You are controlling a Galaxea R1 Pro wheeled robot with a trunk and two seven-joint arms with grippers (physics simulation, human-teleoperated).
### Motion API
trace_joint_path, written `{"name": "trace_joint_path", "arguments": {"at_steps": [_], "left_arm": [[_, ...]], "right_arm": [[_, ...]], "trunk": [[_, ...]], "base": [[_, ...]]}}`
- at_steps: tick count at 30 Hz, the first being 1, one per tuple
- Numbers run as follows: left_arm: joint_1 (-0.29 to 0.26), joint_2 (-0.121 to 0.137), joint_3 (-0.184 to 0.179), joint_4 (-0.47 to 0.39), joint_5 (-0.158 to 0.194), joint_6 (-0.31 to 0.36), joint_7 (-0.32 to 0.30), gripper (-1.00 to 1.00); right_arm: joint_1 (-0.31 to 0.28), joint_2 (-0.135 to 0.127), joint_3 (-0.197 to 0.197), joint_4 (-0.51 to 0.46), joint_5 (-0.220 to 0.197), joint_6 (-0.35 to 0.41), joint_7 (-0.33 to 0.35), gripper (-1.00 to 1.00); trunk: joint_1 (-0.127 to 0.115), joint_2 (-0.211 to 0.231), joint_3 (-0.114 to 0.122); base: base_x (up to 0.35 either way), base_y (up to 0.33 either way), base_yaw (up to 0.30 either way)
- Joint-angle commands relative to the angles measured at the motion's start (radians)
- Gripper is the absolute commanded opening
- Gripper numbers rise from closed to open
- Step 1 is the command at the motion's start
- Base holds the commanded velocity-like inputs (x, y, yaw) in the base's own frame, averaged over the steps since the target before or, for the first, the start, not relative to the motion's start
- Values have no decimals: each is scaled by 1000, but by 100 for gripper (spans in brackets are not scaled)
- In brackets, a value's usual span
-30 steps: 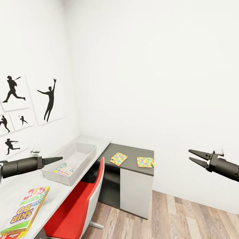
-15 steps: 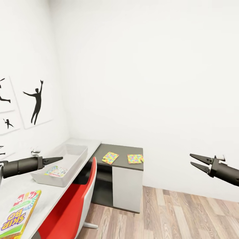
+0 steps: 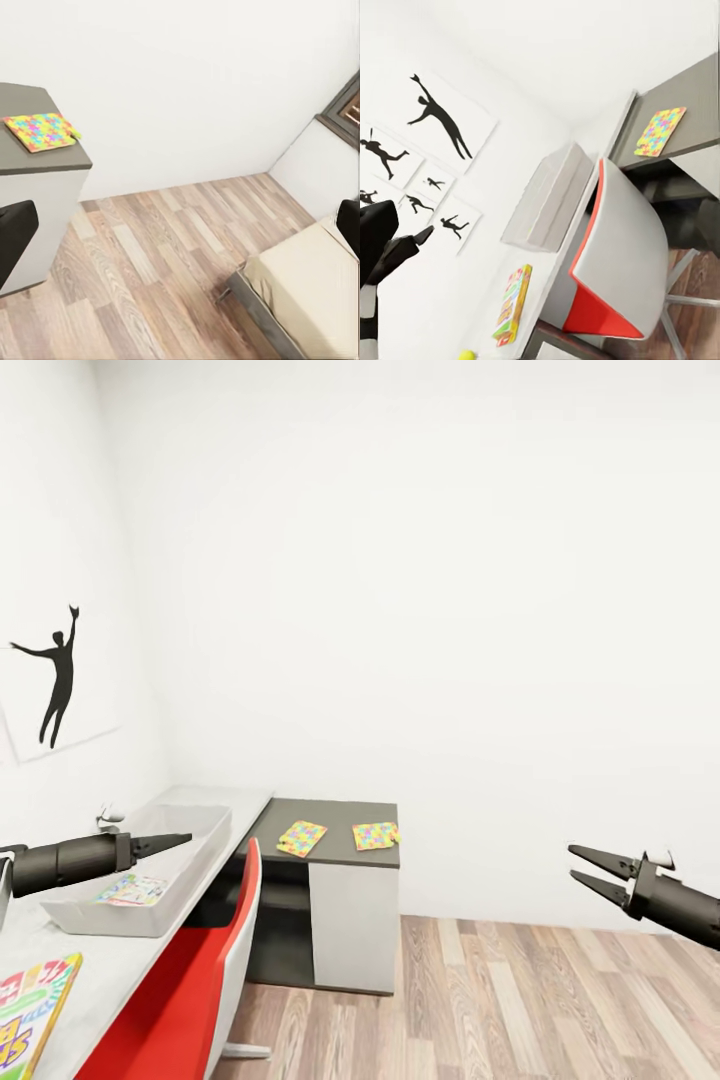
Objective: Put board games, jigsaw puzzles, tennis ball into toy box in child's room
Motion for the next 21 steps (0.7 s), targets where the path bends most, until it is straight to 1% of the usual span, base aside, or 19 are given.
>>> {"name": "trace_joint_path", "arguments": {"at_steps": [1, 2, 3, 4, 6, 7, 8, 9, 10, 11, 13, 14, 17, 18, 19, 21], "left_arm": [[0, 0, 1, -1, -10, 10, -10, 100], [0, 0, 2, -1, -10, 10, -10, 100], [0, -1, 2, -1, -10, 9, -10, 100], [1, -2, 2, -1, -9, 9, -10, 100], [2, -5, 2, 0, -9, 8, -10, 100], [4, -9, 1, 0, -9, 7, -10, 100], [4, -13, 1, 0, -9, 7, -10, 100], [6, -20, 0, -1, -9, 6, -13, 100], [6, -23, 0, -1, -9, 5, -15, 100], [7, -32, 0, -1, -9, 1, -24, 100], [8, -43, 0, -1, -9, -7, -35, 100], [9, -53, 0, -1, -10, -18, -46, 100], [11, -68, 0, 1, -12, -40, -62, 100], [12, -72, 0, 2, -14, -48, -66, 100], [13, -73, 0, 3, -14, -52, -67, 100], [16, -76, 0, 5, -16, -60, -71, 100]], "right_arm": [[3, 8, -4, -1, 8, 4, 10, 100], [11, 26, -10, -8, 9, 4, 13, 100], [15, 36, -13, -15, 9, 4, 15, 100], [27, 56, -17, -30, 11, 4, 18, 100], [45, 79, -22, -44, 12, 4, 20, 100], [65, 101, -27, -58, 12, 4, 21, 100], [75, 111, -31, -64, 12, 4, 22, 100], [94, 130, -39, -73, 12, -7, 24, 100], [104, 138, -43, -76, 12, -15, 26, 100], [124, 154, -49, -81, 12, -37, 32, 100], [145, 165, -51, -83, 12, -62, 46, 100], [167, 173, -53, -86, 13, -88, 67, 100], [213, 181, -54, -88, 17, -145, 123, 100], [234, 183, -54, -89, 28, -178, 153, 100], [243, 183, -54, -89, 36, -193, 168, 100], [268, 182, -56, -90, 75, -241, 235, 100]], "trunk": [[0, -1, 1], [0, -1, 2], [0, -1, 3], [0, -1, 4], [0, -1, 5], [0, -1, 6], [0, -1, 7], [0, -1, 8], [0, -1, 8], [0, -1, 9], [0, -1, 10], [0, -1, 11], [0, -1, 11], [0, -1, 11], [0, -1, 11], [0, -1, 12]], "base": [[-15, 1, -242], [-9, 1, -242], [-7, 1, -243], [-5, 0, -247], [-3, 0, -249], [-2, 0, -252], [-2, 0, -254], [-1, 0, -258], [-1, 0, -260], [-1, 0, -263], [0, 0, -265], [0, 0, -270], [0, 0, -273], [0, 0, -276], [0, 0, -276], [0, 0, -277]]}}
